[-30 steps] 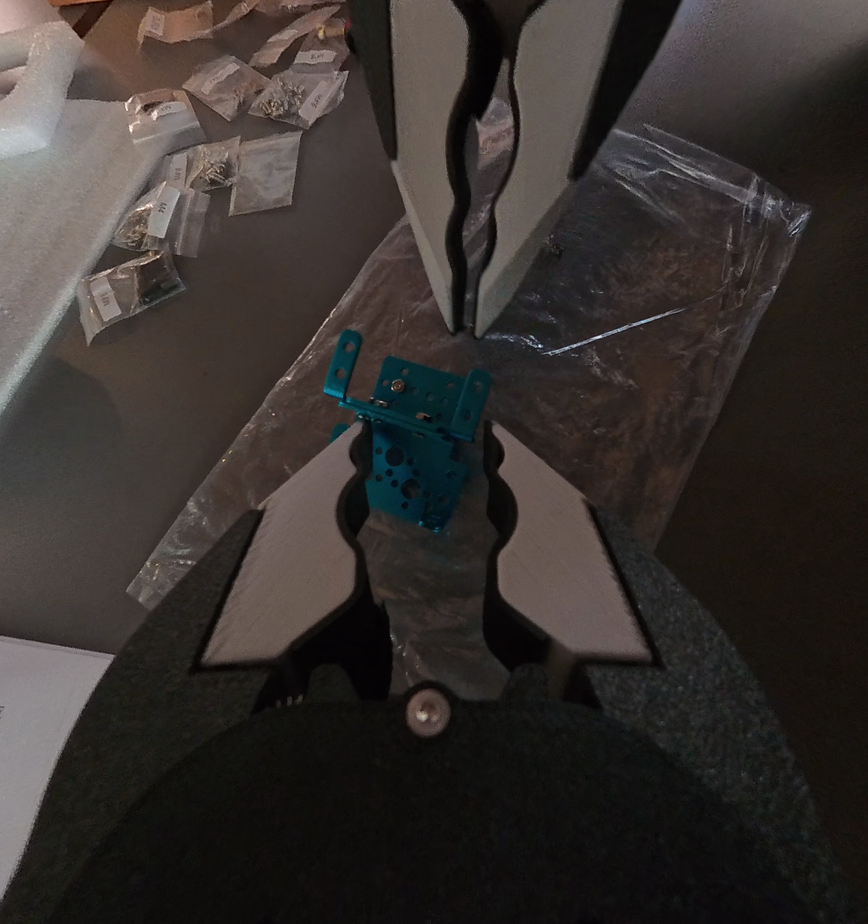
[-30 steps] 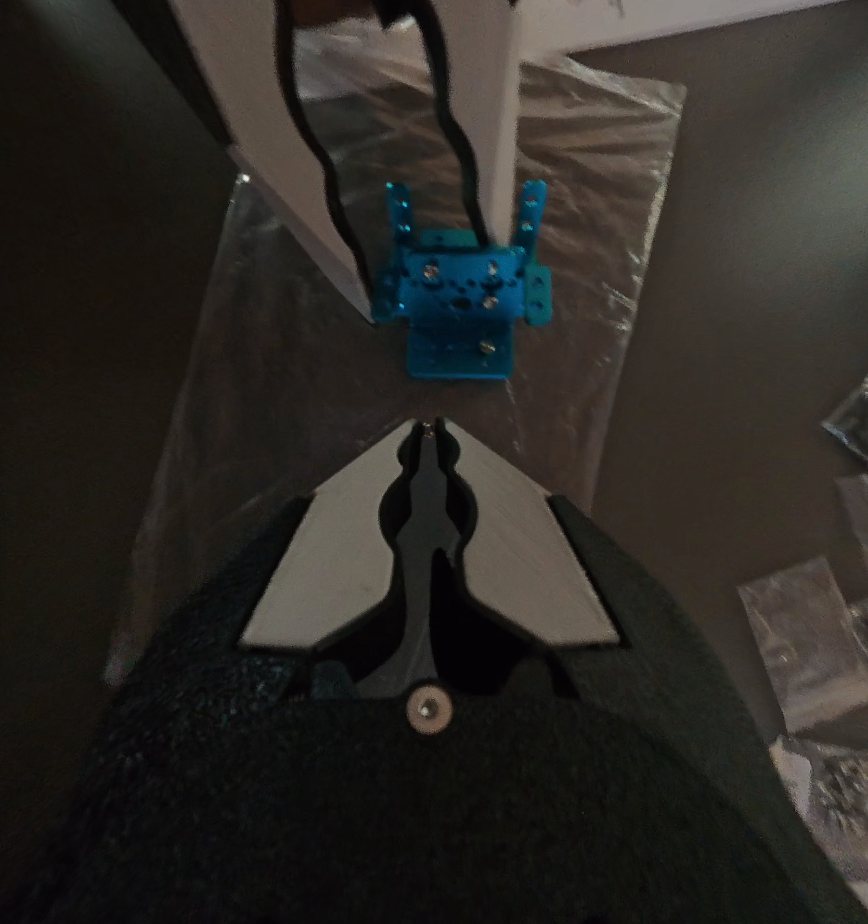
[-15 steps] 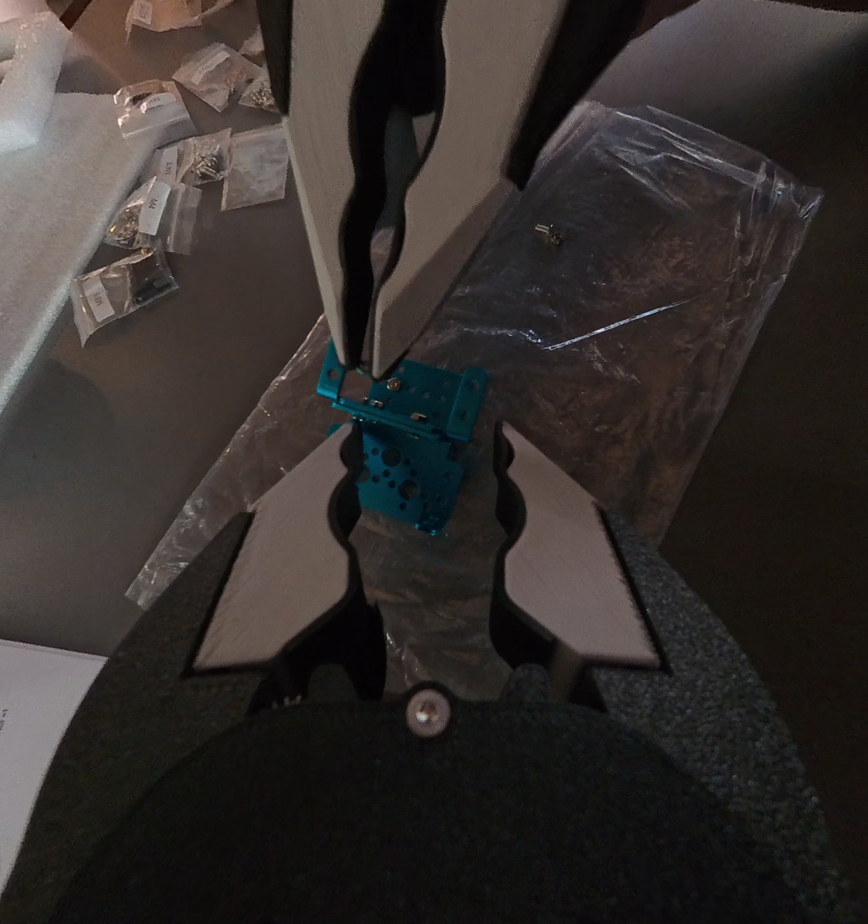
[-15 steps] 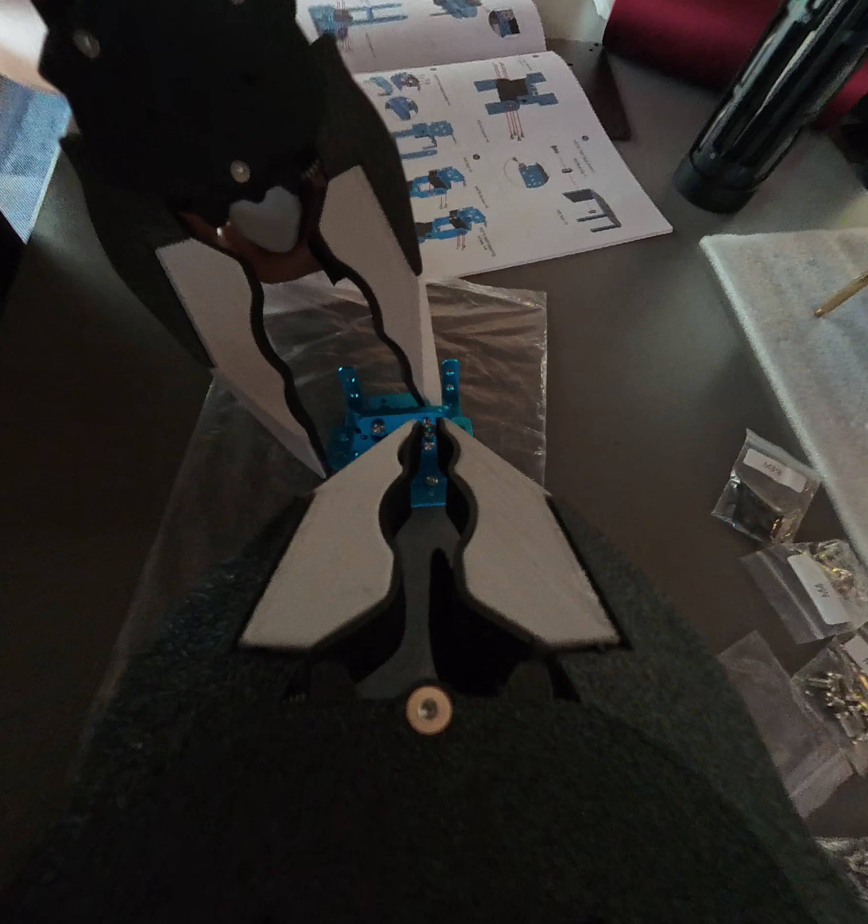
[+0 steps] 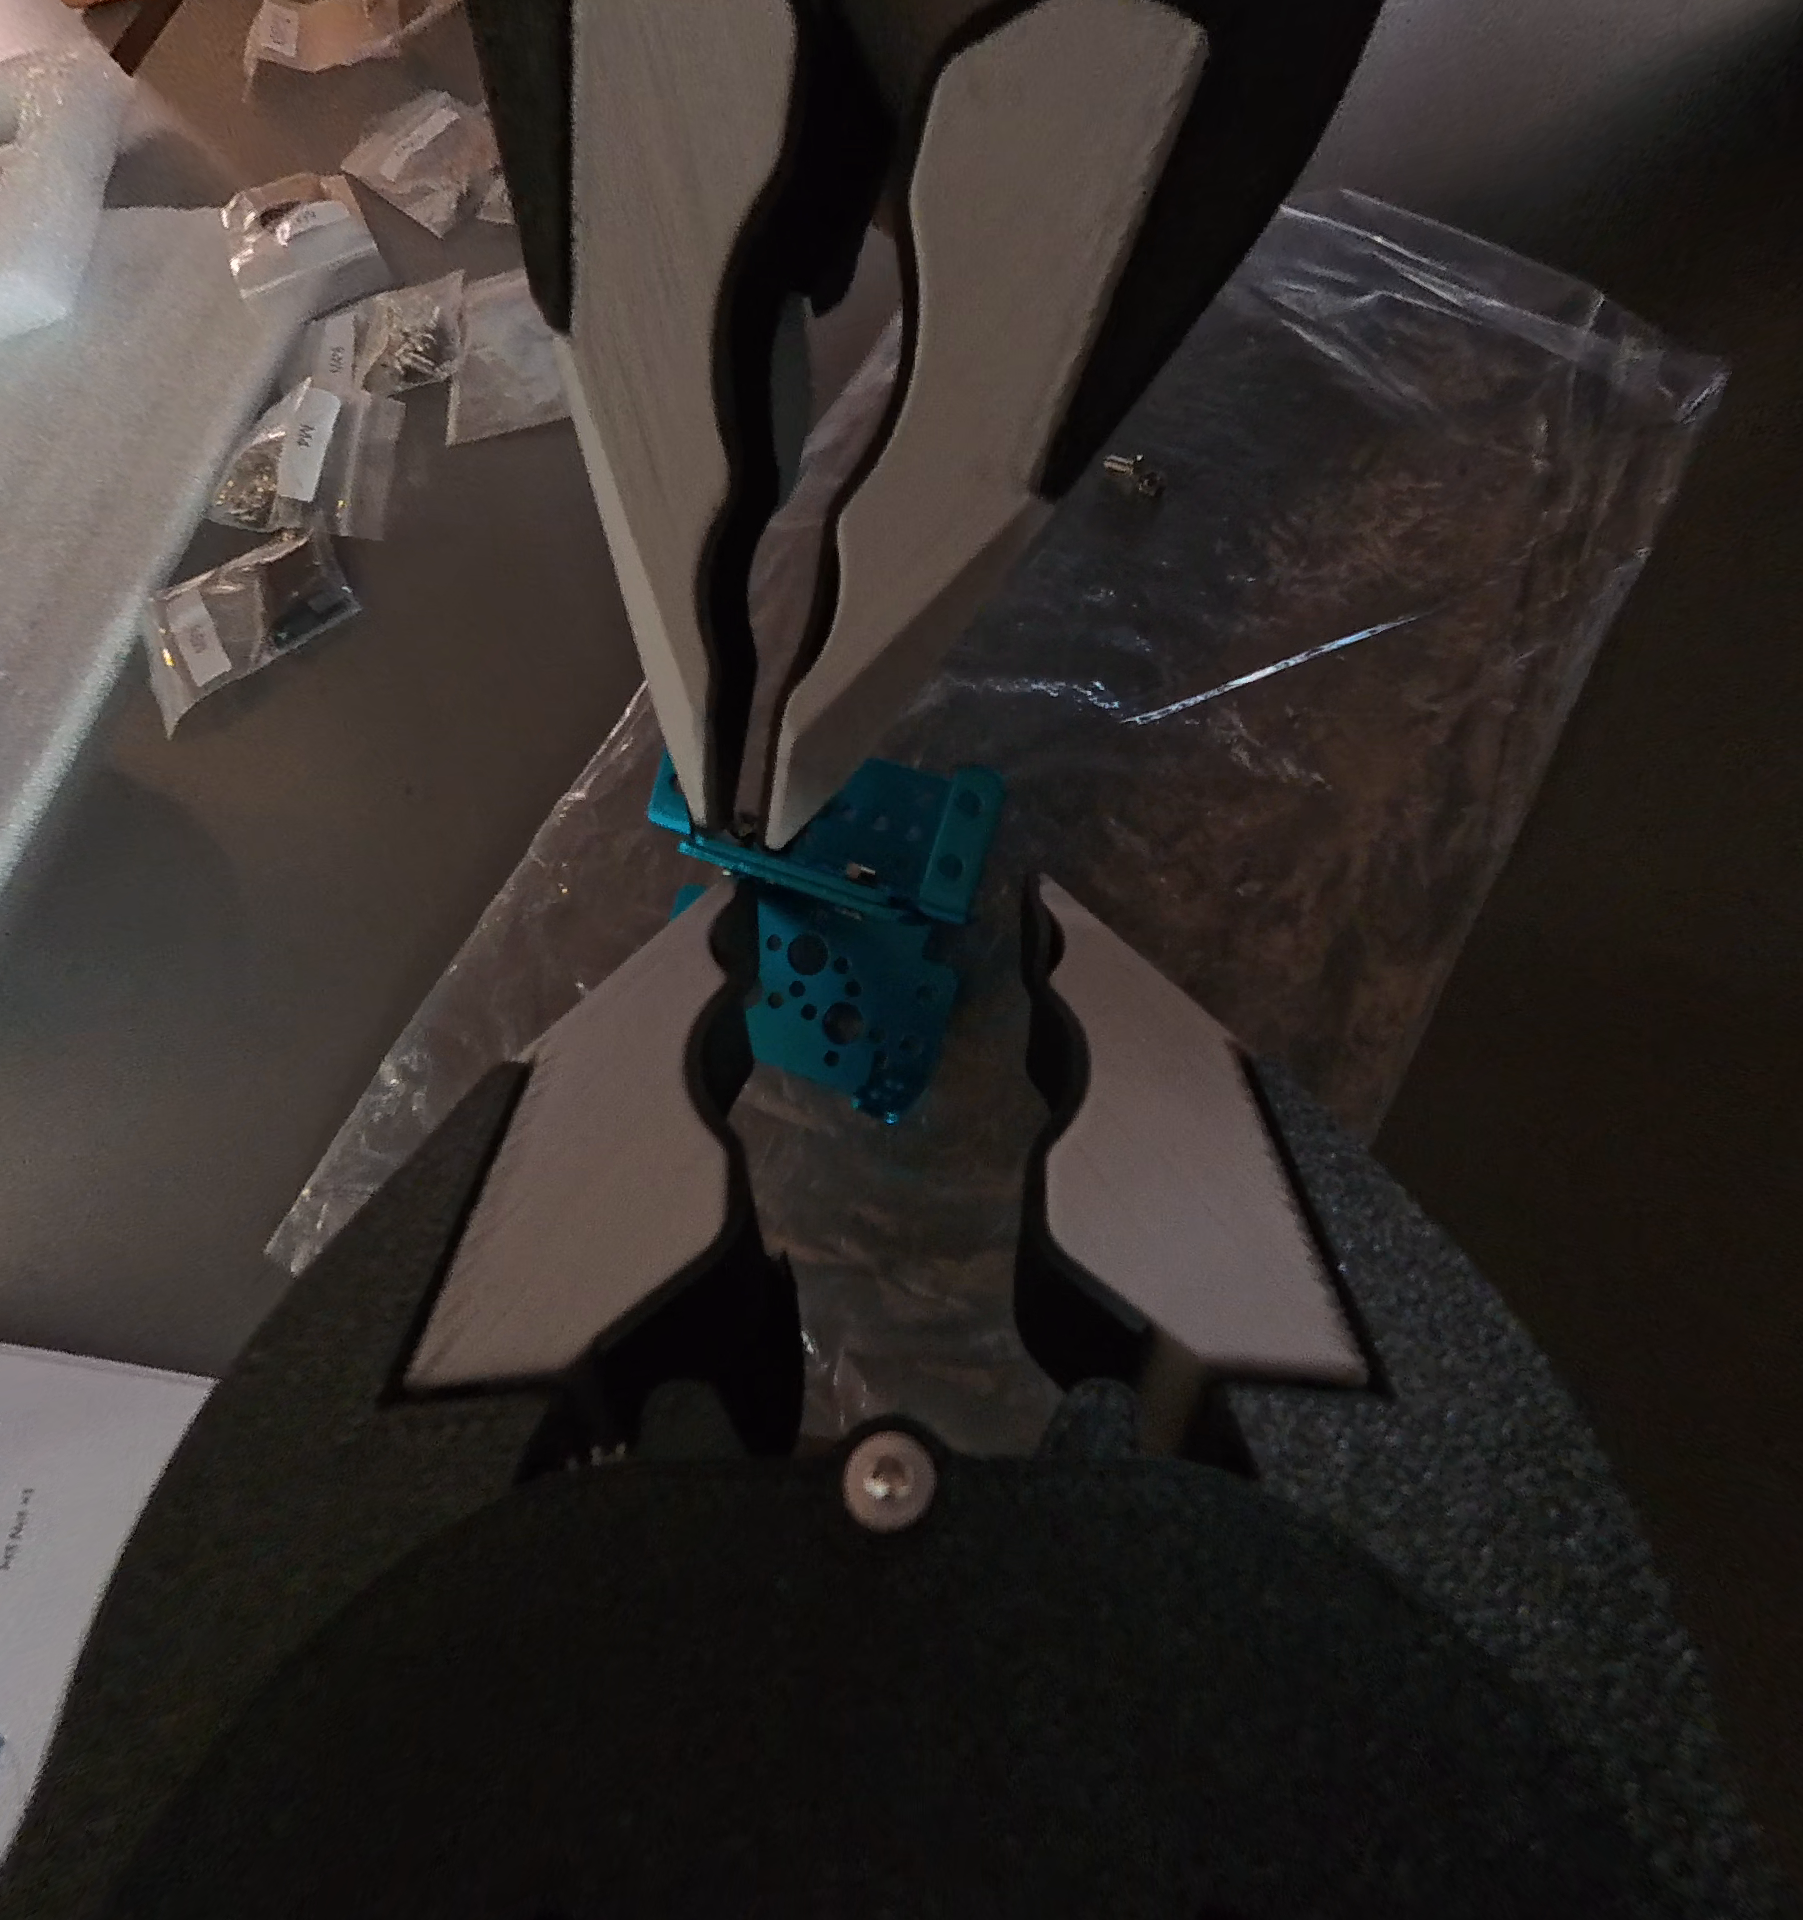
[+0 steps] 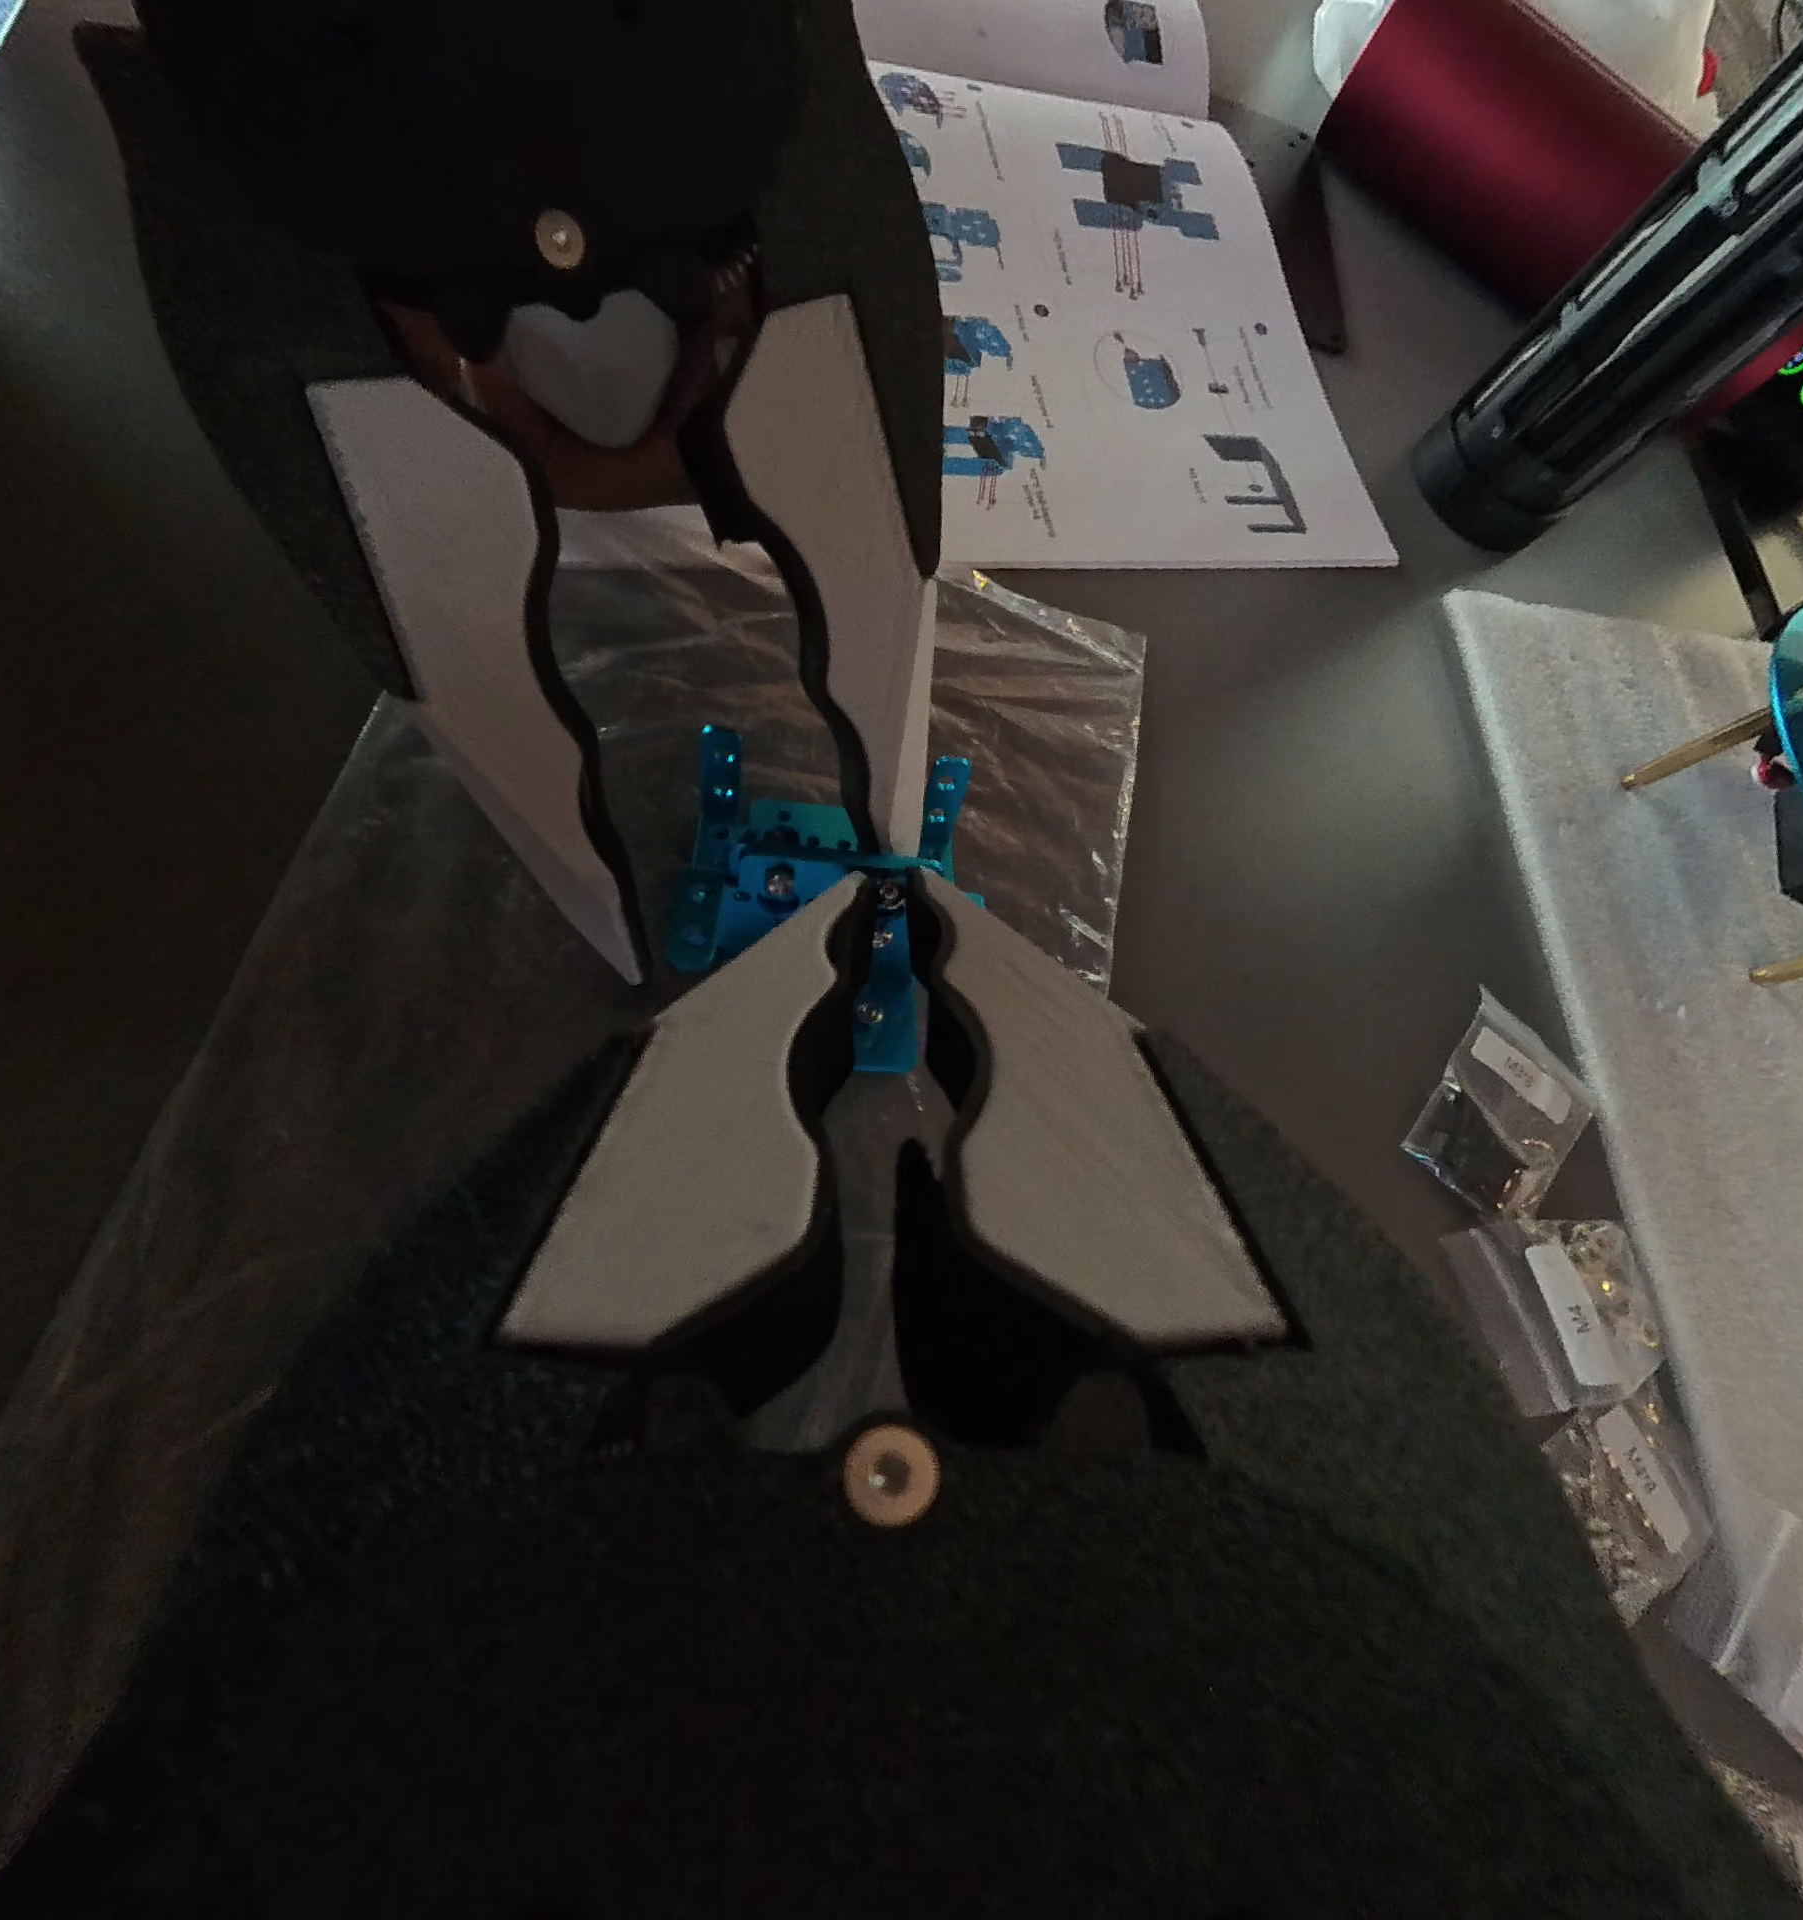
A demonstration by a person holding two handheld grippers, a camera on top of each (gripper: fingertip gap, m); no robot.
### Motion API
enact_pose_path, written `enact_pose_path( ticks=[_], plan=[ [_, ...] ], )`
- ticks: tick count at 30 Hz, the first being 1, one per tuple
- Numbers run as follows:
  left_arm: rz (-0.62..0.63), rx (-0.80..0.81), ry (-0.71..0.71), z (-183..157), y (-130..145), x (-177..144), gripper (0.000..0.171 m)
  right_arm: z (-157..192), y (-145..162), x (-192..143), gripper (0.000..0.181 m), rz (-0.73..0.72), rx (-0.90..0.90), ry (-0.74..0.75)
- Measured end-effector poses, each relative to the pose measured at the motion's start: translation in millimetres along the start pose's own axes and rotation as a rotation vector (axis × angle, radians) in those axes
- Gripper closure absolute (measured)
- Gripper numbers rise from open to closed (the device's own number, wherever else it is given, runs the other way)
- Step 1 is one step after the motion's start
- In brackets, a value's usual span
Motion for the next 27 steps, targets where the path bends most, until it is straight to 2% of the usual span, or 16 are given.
enact_pose_path(
  ticks=[12,20,27],
  plan=[
    [0.003,0.018,-0.008,0,0,1,0.12,-2,7,1,0.177,-0.073,-0.084,-0.02],
    [0.005,0.032,-0.012,0,-1,2,0.12,-9,7,1,0.176,-0.066,-0.127,-0.106],
    [0.007,0.033,-0.02,1,-2,3,0.121,-16,9,2,0.176,-0.082,-0.077,-0.156]
  ],
)
Point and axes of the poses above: each gripper's, where its closed fingertips meet, x out along the fingers, y out of its underside, z = x × y across the jaws, the point moved 8 cm from there along -x, back along the fingers, and after that the axes turned 4 degrees about z, right-handed, at the moved point
